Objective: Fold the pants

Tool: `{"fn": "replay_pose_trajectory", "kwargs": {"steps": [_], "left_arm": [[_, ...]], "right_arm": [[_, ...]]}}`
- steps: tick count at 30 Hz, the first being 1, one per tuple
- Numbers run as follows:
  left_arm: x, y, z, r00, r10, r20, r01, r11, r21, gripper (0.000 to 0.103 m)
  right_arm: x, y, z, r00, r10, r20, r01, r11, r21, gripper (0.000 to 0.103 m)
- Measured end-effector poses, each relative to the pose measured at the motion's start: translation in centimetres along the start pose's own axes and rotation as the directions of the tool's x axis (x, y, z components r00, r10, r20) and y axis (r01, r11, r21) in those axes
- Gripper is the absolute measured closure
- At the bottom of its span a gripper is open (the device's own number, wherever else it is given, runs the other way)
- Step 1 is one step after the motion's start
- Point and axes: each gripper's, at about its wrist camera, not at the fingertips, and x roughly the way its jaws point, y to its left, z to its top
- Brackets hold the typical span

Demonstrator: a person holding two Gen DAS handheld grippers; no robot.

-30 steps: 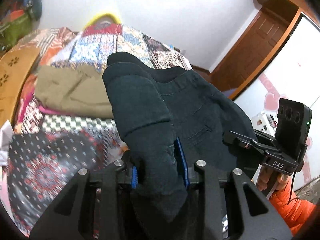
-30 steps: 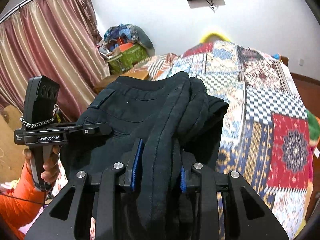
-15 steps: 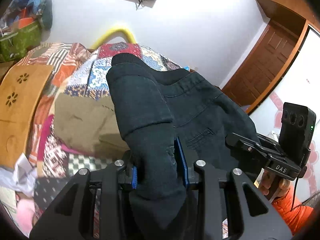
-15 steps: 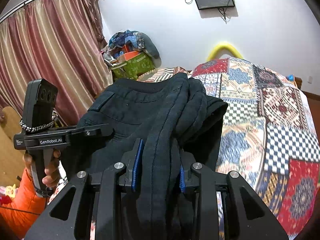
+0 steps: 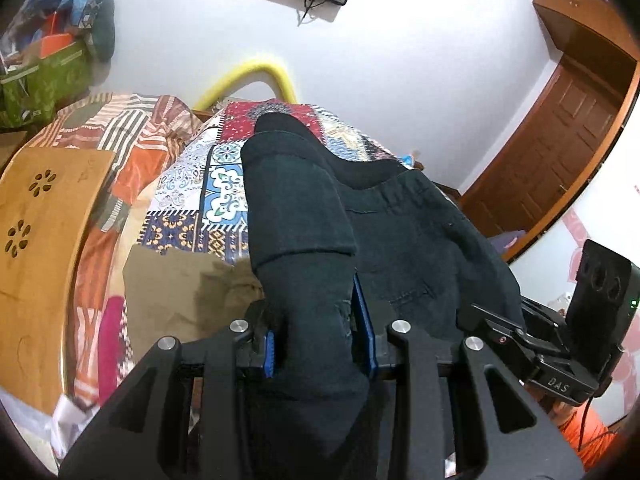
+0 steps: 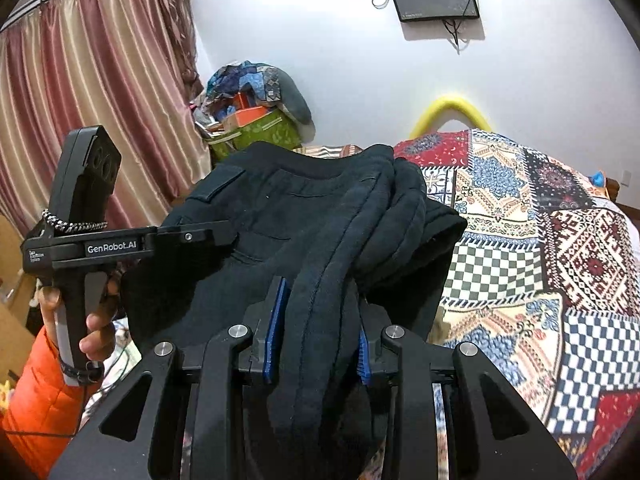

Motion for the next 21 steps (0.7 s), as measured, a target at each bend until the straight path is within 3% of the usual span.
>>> {"fn": "replay_pose_trajectory", "kwargs": {"steps": [6,11,16,21], "left_arm": [[6.4,3.7,-0.5,0.994,0.055,-0.091,-0.057,0.998,-0.013,0.071],[12.2,7.1,-3.5,0.971,0.138,-0.194,-0.147,0.988,-0.036,0.068],[12.0,9.4,-4.3,0.982,0.053,-0.179,-0.076,0.989,-0.126,0.06],[8.7,7.5,-3.8,0.985,0.122,-0.122,-0.13,0.99,-0.06,0.06]], "right_arm": [[5.2,-1.8,-1.8,0.997,-0.013,-0.071,0.018,0.998,0.066,0.076],[9.3,-3.0,-5.3,0.981,-0.03,-0.193,0.049,0.994,0.098,0.076],[9.4,-3.4,-6.6,0.974,-0.029,-0.224,0.049,0.995,0.085,0.068],[6.2,-2.7,-5.7,0.976,-0.091,-0.2,0.09,0.996,-0.012,0.062]]}}
